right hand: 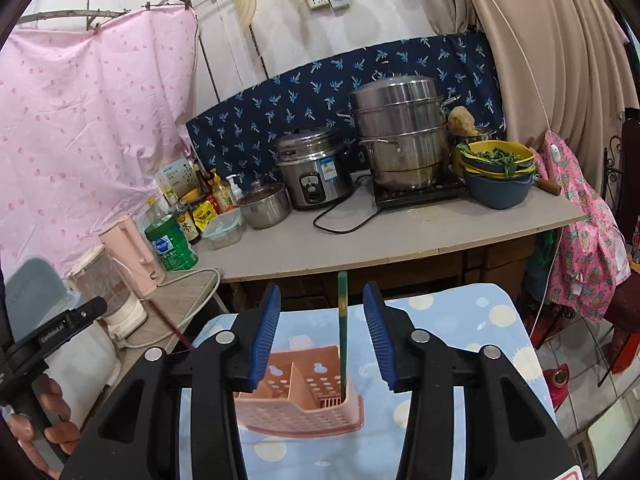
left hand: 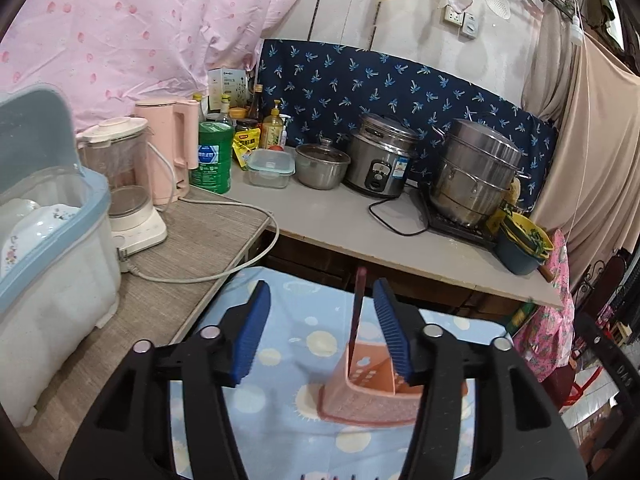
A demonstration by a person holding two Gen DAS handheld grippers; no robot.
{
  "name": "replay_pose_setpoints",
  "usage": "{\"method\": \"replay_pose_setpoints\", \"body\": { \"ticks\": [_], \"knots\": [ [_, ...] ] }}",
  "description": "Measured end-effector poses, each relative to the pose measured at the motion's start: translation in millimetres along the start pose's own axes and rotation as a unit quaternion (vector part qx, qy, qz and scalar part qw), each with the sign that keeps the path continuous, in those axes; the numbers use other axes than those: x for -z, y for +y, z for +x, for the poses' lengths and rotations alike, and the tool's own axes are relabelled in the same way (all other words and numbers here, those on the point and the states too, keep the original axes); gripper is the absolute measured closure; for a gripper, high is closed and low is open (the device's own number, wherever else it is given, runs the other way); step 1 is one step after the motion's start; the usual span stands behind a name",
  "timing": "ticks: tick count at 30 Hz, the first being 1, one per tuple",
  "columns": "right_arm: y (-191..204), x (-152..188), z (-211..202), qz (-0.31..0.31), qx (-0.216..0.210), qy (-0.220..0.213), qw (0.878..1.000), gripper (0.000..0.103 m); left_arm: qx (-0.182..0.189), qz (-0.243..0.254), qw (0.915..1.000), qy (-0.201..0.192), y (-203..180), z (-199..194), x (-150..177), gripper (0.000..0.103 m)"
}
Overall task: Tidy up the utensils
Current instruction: 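Open both tools to drop the chopsticks into the pink holder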
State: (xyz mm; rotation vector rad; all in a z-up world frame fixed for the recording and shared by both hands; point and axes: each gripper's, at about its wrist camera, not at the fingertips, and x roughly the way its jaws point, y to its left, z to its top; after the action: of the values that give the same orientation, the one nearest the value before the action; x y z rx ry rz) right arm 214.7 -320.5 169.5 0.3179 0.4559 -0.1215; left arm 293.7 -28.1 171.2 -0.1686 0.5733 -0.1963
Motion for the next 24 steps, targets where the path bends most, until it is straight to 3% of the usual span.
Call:
{"method": "replay_pose_setpoints", "body": {
  "ticks": [3,5,12,24],
  "knots": [
    [2.2,13.6,-27.6,0.000,-0.007,0.000,1.000,0.054,-0.010,0.017,0.9998,0.004,4.8,-22.9,14.4,0.047],
    [4.8,26.5,-44.1,0.000,-0.009,0.007,1.000,0.053,-0.011,0.020,0.9997,0.011,9.4,-37.2,27.5,0.040],
    [12.5,94.7,-94.4,-0.009,-0.017,0.047,0.999,0.052,-0.027,0.041,0.9975,0.050,24.9,-74.7,89.1,0.038],
    [11.7,216.8,-144.4,-0.059,0.035,0.110,0.992,0.052,-0.050,0.067,0.9894,0.119,45.7,-104.4,212.2,0.038]
  ]
}}
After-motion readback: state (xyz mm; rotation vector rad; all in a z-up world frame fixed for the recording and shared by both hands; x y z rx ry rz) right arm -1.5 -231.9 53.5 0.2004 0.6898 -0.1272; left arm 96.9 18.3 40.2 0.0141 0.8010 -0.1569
